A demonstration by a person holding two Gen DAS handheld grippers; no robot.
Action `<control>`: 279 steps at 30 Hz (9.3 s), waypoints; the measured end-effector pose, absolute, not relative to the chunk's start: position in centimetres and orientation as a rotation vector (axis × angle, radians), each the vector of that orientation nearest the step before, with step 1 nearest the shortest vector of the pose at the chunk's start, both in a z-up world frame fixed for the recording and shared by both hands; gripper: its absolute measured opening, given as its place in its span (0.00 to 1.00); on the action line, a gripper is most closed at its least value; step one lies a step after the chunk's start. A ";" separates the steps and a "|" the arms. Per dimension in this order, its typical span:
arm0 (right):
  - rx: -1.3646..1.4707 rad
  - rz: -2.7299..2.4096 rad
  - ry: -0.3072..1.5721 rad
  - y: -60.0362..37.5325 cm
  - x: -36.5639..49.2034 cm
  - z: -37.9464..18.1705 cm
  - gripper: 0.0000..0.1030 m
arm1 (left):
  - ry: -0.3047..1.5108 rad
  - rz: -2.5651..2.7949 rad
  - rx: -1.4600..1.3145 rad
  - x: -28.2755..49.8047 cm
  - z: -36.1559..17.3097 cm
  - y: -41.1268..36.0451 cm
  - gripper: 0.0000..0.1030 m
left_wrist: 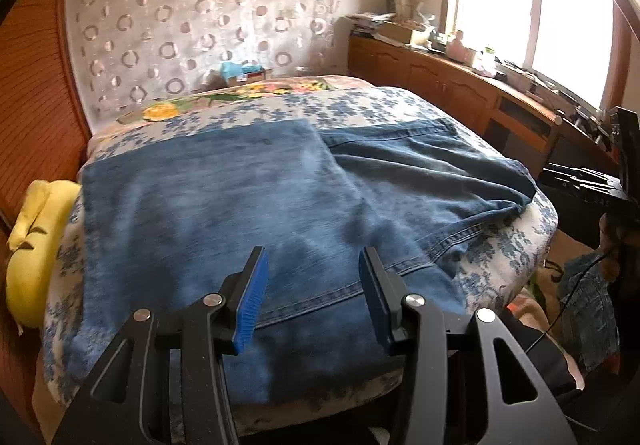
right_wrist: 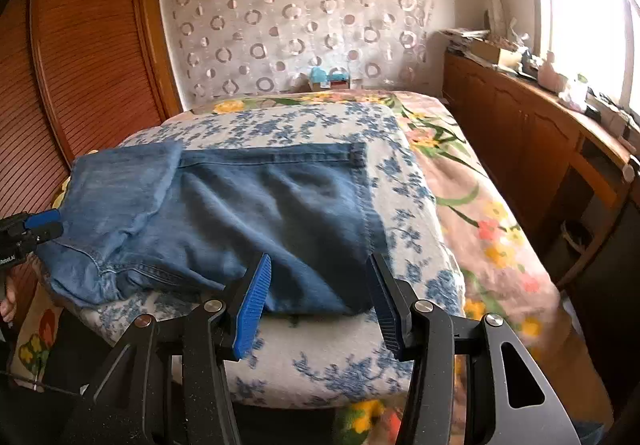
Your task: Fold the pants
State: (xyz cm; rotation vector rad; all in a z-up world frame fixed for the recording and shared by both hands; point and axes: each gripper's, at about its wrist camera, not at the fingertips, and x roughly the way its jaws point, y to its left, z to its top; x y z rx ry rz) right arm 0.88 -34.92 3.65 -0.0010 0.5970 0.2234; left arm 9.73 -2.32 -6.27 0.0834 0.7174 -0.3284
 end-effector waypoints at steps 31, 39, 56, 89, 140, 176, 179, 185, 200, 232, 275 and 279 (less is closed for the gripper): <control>0.024 0.192 0.673 -38.4 4.3 1.1 0.50 | 0.716 -0.417 0.072 11.2 -6.1 -7.2 0.82; 0.001 0.187 0.685 -38.2 5.5 0.4 0.50 | 0.719 -0.405 0.048 10.9 -6.4 -6.6 0.82; -0.031 0.237 0.632 -37.7 4.7 2.2 0.16 | 0.690 -0.368 0.020 9.9 -5.6 -4.5 0.82; -0.258 0.777 0.425 -16.1 3.8 15.9 0.16 | 0.629 -0.241 -0.089 5.6 -4.0 4.7 0.82; -0.056 0.640 0.774 -14.4 7.1 5.8 0.28 | 0.729 -0.196 -0.076 14.2 -8.0 6.8 0.33; -0.239 0.776 0.641 1.5 16.7 12.1 0.06 | 0.678 -0.088 -0.184 5.7 -7.4 13.2 0.07; -0.271 0.740 0.649 3.0 17.7 12.1 0.07 | 0.678 -0.082 -0.180 5.6 -7.4 13.3 0.07; -0.269 0.753 0.612 3.0 17.0 14.0 0.38 | 0.692 -0.048 -0.151 5.9 -7.6 13.1 0.15; -0.291 0.647 0.554 -9.2 11.5 12.5 0.43 | 0.677 -0.064 -0.191 6.7 -7.5 12.1 0.76; -0.092 0.535 0.683 -15.6 8.0 3.9 0.50 | 0.723 -0.050 -0.021 7.7 -10.8 7.4 0.76; -0.115 0.641 0.714 -13.3 14.4 5.6 0.05 | 0.706 -0.068 -0.035 7.6 -10.8 7.9 0.76; -0.117 0.650 0.637 -14.2 13.2 7.9 0.05 | 0.697 -0.077 -0.056 7.5 -10.1 7.9 0.76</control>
